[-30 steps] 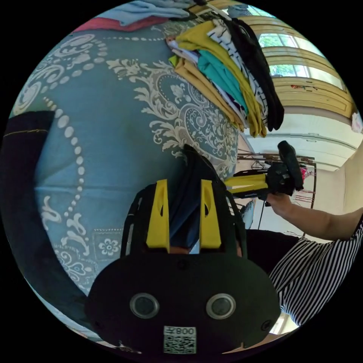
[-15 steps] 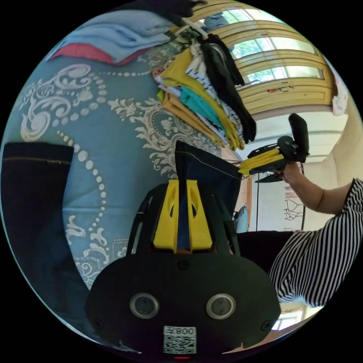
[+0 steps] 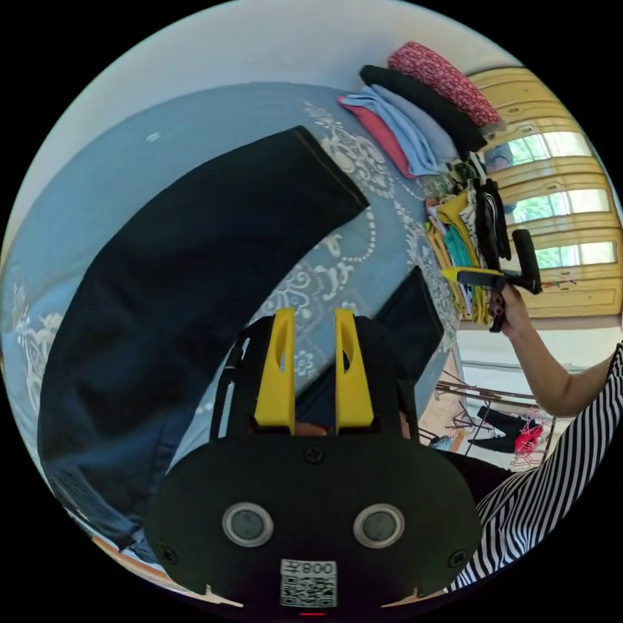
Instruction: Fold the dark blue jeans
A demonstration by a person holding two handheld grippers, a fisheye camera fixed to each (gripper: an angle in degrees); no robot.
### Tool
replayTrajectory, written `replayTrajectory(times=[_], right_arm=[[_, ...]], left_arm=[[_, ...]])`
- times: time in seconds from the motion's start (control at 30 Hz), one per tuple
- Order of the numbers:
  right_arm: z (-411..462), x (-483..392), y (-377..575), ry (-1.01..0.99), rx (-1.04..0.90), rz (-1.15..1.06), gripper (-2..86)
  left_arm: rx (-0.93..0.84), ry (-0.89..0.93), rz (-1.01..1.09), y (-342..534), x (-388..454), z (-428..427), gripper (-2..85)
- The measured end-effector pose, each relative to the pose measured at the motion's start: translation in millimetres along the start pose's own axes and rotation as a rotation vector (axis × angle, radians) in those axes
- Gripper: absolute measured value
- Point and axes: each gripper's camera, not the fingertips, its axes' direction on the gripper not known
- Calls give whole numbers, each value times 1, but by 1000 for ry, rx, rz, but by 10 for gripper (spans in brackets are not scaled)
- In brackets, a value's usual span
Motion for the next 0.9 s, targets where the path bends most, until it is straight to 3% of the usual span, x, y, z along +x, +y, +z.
replayTrajectory(times=[0.23,0.37,0.8,0.9], right_arm=[[8,-58,-93,-28,88,-74,100],[24,-85,-110,99,30,-101,102],[49,-179,-89,299,8,-238,42],[28,-200,-80,262,68,-288,31]], left_arm=[[82,-120,21,-32,1,-39,124],[87,-209,45,-83,2,-48,128],[18,-312,115,-74,75,-69,38],[89,-301,114,-59,99,-100,29]])
